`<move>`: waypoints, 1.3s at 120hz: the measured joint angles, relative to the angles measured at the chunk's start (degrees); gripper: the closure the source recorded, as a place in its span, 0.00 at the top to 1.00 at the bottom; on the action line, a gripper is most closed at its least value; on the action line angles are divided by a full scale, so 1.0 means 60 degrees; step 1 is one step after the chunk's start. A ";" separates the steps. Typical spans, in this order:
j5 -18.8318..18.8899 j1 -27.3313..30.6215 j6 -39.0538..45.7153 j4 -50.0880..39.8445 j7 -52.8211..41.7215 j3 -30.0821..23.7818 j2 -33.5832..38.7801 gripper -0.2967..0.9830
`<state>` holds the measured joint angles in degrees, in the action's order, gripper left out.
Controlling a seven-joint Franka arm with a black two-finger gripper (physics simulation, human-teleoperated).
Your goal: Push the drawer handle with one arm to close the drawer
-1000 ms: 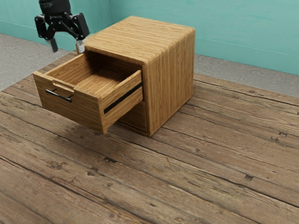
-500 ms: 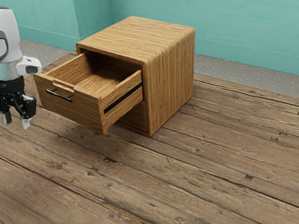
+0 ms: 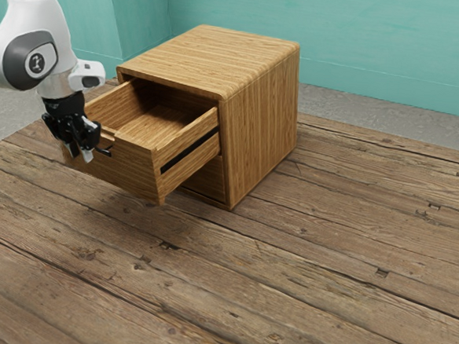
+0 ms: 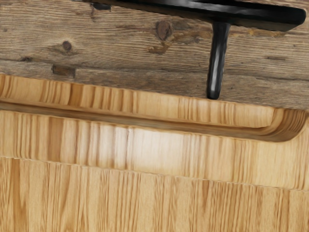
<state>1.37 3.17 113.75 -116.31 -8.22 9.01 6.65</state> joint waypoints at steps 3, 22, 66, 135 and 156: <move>-0.0057 0.0001 0.0050 0.0076 -0.0064 -0.0012 -0.0117 0.34; -0.0395 -0.0035 0.0256 0.0829 -0.0464 -0.0325 -0.0828 0.31; -0.0727 0.0006 0.0406 0.2682 -0.1335 -0.0223 -0.2266 0.24; -0.1768 0.0133 0.0443 0.6202 -0.2426 -0.0332 -0.5043 0.23; -0.1825 0.0305 0.0749 0.6438 -0.2609 -0.0462 -0.5289 0.18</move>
<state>-9.58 5.00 118.25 -77.68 -23.87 6.24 -25.08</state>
